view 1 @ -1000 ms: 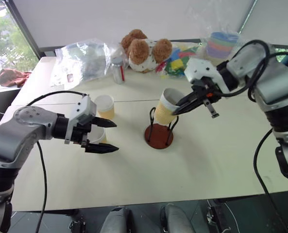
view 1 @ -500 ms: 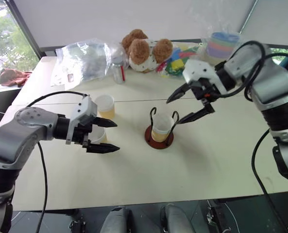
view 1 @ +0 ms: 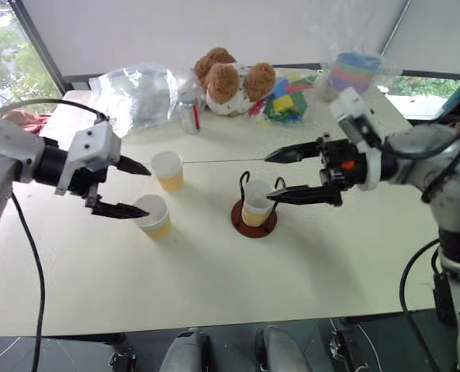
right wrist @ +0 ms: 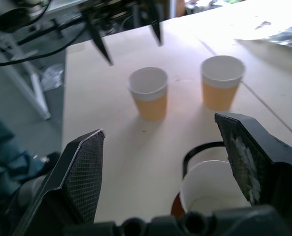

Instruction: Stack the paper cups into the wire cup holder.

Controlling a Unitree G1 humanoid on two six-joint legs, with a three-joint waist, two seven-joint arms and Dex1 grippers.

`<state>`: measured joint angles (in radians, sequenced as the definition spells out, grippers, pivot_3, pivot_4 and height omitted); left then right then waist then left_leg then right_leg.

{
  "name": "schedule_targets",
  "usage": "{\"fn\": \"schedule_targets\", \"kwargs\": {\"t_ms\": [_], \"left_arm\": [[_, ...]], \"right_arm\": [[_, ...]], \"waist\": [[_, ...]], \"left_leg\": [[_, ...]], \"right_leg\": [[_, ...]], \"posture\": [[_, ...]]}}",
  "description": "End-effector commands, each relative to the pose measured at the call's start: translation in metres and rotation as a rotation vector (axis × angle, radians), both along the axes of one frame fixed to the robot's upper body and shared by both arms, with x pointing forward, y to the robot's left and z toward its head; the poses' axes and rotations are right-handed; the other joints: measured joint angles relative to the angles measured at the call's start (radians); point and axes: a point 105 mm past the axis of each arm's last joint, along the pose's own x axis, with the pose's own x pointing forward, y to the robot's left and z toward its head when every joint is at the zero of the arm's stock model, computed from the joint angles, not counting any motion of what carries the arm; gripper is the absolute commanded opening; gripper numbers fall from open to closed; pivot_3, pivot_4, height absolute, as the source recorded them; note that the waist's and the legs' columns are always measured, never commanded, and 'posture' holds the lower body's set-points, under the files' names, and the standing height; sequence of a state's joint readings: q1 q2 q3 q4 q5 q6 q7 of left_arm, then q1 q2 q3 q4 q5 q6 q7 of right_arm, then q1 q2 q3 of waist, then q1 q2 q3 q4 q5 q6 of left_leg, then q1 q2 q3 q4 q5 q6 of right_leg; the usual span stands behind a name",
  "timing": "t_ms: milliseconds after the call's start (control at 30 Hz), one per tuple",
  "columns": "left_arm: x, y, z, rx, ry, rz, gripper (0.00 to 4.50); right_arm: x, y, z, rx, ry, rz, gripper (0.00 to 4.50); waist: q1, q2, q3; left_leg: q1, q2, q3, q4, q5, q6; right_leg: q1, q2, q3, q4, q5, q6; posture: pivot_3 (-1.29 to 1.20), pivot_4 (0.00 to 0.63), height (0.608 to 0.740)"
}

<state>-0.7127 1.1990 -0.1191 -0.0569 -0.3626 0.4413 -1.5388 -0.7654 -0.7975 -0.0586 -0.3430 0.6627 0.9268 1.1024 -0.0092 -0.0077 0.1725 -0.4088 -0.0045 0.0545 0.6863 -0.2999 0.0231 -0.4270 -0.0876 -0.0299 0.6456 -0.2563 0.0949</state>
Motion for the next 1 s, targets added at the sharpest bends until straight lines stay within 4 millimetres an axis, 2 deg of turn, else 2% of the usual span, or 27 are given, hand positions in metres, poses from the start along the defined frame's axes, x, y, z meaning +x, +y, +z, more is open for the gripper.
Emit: {"fn": "schedule_targets", "kwargs": {"t_ms": [33, 200, 533, 633, 700, 867, 1000], "left_arm": [[-0.003, -0.002, 0.001, 0.056, -0.016, -0.042, 4.5], [-0.004, -0.003, -0.006, 0.074, 0.029, -0.067, 4.5], [-0.009, -0.005, -0.03, 0.123, 0.111, -0.123, 4.5], [-0.005, 0.002, -0.052, 0.188, 0.134, -0.129, 3.64], [-0.002, 0.006, -0.06, 0.211, 0.14, -0.134, 2.79], [0.013, 0.01, -0.067, 0.219, 0.105, -0.136, 0.14], [0.019, 0.007, -0.062, 0.208, 0.073, -0.145, 0.06]], "right_arm": [[-0.003, -0.002, 0.013, 0.074, -0.079, -0.063, 3.87], [0.006, -0.012, 0.007, 0.085, -0.083, -0.157, 3.87], [0.009, -0.021, 0.011, 0.106, -0.105, -0.236, 3.87], [0.011, -0.025, 0.012, 0.109, -0.113, -0.268, 3.95], [0.012, -0.027, 0.013, 0.11, -0.117, -0.28, 3.95], [0.012, -0.032, 0.016, 0.114, -0.133, -0.307, 3.95], [0.012, -0.034, 0.016, 0.113, -0.133, -0.316, 3.95]], "waist": [[0.0, 0.0, 0.0], [-0.001, 0.0, 0.0], [-0.001, -0.001, 0.0], [-0.001, -0.001, 0.0], [-0.001, -0.001, 0.0], [0.004, -0.001, 0.0], [0.0, -0.002, 0.0]], "left_leg": [[0.0, 0.0, 0.0, 0.0, 0.0, 0.0], [0.0, 0.0, 0.0, 0.0, 0.0, 0.0], [0.0, 0.0, -0.001, 0.0, 0.0, 0.0], [0.0, 0.0, -0.001, 0.0, 0.0, 0.0], [0.0, 0.0, -0.001, 0.0, 0.0, 0.0], [0.0, 0.0, 0.0, 0.0, 0.0, 0.001], [0.0, 0.0, 0.0, 0.0, 0.0, 0.001]], "right_leg": [[0.0, 0.0, 0.0, 0.0, 0.0, 0.0], [0.0, 0.0, 0.0, 0.0, 0.0, 0.0], [0.0, 0.0, 0.0, 0.0, 0.0, 0.0], [0.0, 0.0, 0.0, 0.0, 0.0, 0.0], [0.0, 0.001, 0.0, 0.0, 0.0, 0.0], [0.0, 0.001, 0.0, 0.0, 0.0, 0.0], [0.0, 0.0, 0.0, 0.0, 0.0, 0.0]], "posture": [[0.0, 0.15, 0.74], [0.0, 0.15, 0.74], [0.0, 0.15, 0.74], [0.0, 0.15, 0.74], [0.0, 0.15, 0.74], [0.0, 0.15, 0.74], [0.0, 0.15, 0.74]]}}
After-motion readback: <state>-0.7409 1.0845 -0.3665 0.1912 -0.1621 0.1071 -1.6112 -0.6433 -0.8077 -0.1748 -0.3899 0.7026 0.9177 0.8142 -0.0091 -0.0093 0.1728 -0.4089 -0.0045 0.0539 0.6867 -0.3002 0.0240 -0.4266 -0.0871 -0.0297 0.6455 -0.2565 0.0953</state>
